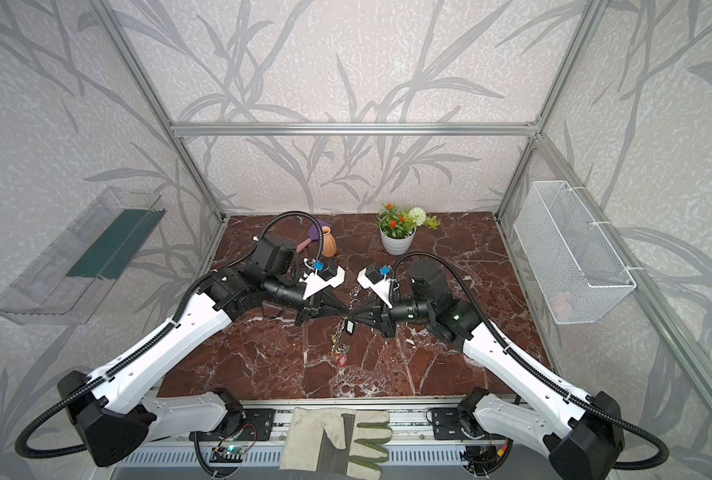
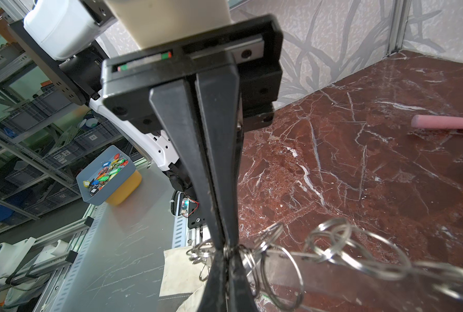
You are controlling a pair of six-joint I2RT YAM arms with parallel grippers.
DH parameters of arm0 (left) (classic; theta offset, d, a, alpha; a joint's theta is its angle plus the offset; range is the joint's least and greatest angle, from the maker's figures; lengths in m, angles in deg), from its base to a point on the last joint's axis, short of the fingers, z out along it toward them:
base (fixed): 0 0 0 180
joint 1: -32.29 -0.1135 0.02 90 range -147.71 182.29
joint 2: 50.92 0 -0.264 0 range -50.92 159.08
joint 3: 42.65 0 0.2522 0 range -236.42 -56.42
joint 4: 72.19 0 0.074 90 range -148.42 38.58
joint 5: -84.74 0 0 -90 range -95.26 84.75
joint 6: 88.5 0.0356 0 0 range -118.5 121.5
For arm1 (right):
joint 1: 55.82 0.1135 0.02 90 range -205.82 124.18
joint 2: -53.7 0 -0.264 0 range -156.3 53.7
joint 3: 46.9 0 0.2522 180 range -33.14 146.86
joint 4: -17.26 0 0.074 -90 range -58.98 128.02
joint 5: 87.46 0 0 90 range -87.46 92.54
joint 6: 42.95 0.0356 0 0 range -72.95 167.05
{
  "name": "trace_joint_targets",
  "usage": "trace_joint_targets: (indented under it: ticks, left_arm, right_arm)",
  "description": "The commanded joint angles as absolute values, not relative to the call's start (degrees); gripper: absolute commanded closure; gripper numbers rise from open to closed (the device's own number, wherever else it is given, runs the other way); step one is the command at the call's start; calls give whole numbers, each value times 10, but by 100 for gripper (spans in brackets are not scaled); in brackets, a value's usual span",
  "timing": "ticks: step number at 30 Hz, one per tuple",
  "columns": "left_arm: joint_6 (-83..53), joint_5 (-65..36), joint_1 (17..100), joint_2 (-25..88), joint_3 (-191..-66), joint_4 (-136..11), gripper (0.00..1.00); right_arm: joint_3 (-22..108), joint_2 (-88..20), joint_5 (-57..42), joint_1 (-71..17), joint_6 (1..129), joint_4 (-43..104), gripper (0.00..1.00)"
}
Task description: Put the keys on the keyring
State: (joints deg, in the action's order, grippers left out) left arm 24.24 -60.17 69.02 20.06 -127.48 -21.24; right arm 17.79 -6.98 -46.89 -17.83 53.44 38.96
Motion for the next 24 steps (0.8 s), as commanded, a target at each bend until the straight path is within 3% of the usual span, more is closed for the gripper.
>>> trace_joint_targets:
  ticks: [1, 5, 17, 24]
  left_arm:
    - [220, -595, 702, 169, -1254, -259, 100]
    - [159, -552, 700, 133, -1210, -340, 100]
    - [66, -489, 700, 69, -1113, -493, 100]
    - [19, -435, 700, 36, -1060, -593, 100]
  right_arm:
    - [192, -59, -449, -178, 537, 348, 100]
    - [194, -59, -431, -180, 544, 349, 99]
    - [193, -59, -432, -188, 575, 318, 72]
    - [174, -56, -429, -219, 614, 279, 68]
